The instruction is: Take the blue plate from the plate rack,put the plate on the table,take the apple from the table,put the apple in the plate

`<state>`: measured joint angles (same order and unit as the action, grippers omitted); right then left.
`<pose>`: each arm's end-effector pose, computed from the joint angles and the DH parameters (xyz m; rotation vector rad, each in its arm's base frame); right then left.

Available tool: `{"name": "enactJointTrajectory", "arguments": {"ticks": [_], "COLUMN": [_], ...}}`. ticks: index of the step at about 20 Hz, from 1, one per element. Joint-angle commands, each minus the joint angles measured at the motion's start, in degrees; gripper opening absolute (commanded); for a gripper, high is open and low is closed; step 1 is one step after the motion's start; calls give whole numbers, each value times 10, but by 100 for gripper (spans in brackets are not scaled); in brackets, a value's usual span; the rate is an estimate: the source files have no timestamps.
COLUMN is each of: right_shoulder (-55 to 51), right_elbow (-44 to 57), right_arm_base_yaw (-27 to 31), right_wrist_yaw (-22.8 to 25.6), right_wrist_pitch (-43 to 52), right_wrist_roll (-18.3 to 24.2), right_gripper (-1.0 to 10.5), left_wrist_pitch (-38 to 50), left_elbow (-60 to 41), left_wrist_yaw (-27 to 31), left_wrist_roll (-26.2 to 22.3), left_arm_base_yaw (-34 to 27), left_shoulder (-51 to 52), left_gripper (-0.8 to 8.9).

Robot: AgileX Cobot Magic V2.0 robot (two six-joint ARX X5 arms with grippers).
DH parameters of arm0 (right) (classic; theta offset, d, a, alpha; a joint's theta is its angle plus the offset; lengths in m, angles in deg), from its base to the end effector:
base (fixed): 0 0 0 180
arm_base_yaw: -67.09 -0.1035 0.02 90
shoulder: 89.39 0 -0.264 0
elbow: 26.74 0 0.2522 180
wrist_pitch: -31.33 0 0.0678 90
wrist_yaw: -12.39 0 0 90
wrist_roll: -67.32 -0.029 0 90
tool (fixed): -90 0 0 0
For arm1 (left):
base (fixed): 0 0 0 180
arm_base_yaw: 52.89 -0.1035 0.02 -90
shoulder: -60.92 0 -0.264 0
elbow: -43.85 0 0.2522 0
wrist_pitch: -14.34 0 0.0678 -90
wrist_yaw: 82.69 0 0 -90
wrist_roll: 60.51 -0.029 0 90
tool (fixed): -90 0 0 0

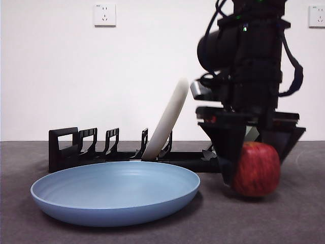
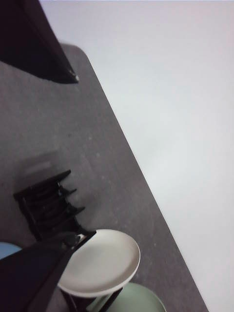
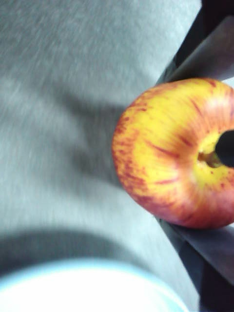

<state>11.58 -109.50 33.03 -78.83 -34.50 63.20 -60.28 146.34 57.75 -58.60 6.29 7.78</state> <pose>0.2646 0.1797 0.1876 -0.3625 1.4394 0.4473 0.0725 -0.0778 0.4692 0.3277 0.2566 -0.1457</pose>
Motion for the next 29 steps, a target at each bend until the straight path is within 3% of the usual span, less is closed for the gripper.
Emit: {"name": "enactJointTrajectory", "arguments": {"ticks": [1, 5, 11, 21, 29], "right_shoulder": [-40, -57, -3, 95, 118], "right_elbow": [-21, -107, -120, -120, -120], "right_arm_base_yaw": [-27, -93, -166, -171, -175], "right_wrist_yaw": [1, -8, -18, -18, -19], "right_wrist_pitch": [-3, 9, 88, 103, 105], "right_wrist_roll": [-6, 0, 8, 8, 10], "right_gripper": [-10, -12, -12, 7, 11], "left_wrist_pitch": [1, -1, -4, -15, -76], "left_elbow": [-1, -1, -1, -1, -1], "left_wrist_yaw": [28, 36, 36, 35, 34], "left_wrist_roll": [-2, -2, -2, 2, 51], "left_arm_base_yaw": [-2, -2, -2, -2, -2], "left_shoulder": [2, 2, 2, 2, 2], "left_gripper": [530, 530, 530, 530, 530]}}
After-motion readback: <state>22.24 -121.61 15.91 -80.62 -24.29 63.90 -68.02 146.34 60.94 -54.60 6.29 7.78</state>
